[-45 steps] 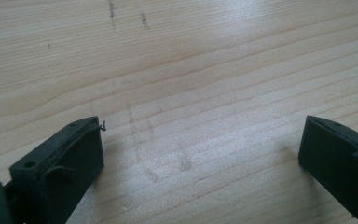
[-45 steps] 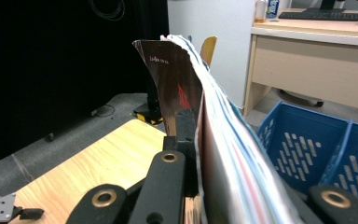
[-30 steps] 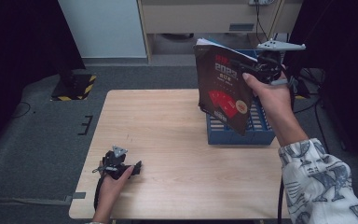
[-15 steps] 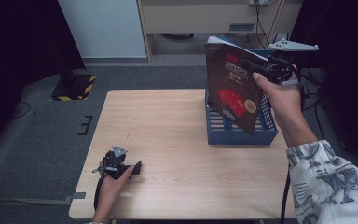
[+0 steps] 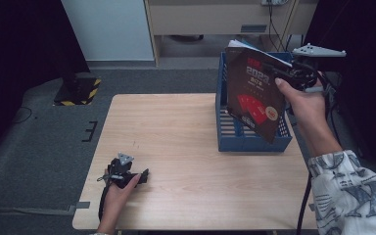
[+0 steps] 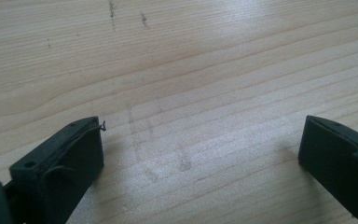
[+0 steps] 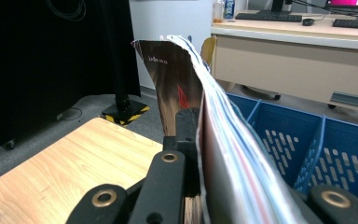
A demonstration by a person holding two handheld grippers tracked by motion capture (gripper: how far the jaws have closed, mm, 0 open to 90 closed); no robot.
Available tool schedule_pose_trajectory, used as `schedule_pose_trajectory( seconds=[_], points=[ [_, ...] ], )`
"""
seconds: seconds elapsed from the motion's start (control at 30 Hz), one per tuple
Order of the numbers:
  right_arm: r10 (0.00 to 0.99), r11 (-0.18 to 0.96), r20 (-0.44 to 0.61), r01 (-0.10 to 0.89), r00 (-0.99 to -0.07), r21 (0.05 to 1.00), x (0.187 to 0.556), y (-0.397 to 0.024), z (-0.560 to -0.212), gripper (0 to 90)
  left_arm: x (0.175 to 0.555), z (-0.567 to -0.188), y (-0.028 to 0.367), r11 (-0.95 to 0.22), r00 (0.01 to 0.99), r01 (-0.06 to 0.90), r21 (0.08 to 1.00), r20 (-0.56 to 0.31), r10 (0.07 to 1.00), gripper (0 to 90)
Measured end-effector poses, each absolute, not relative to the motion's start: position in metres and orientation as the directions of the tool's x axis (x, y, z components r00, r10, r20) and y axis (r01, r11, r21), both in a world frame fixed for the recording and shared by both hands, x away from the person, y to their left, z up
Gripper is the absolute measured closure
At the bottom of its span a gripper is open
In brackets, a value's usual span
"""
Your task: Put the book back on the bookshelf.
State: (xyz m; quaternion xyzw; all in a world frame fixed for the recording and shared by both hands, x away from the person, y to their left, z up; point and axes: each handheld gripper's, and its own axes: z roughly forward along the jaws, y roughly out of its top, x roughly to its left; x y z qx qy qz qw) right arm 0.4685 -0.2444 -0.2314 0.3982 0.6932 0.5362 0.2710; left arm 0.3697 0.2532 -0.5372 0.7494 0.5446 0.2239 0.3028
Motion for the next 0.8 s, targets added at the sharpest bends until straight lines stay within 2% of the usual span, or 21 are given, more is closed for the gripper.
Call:
schedule_pose_trajectory(
  seconds=[0.8],
  points=[
    [0.871, 0.094, 0.051, 0.267, -0.489, 0.959, 0.462, -0.275, -0.231, 86.9, 0.37, -0.537, 0.253, -0.223, 0.306, 0.681, 0.698, 0.005, 0.952, 0.0]
  ],
)
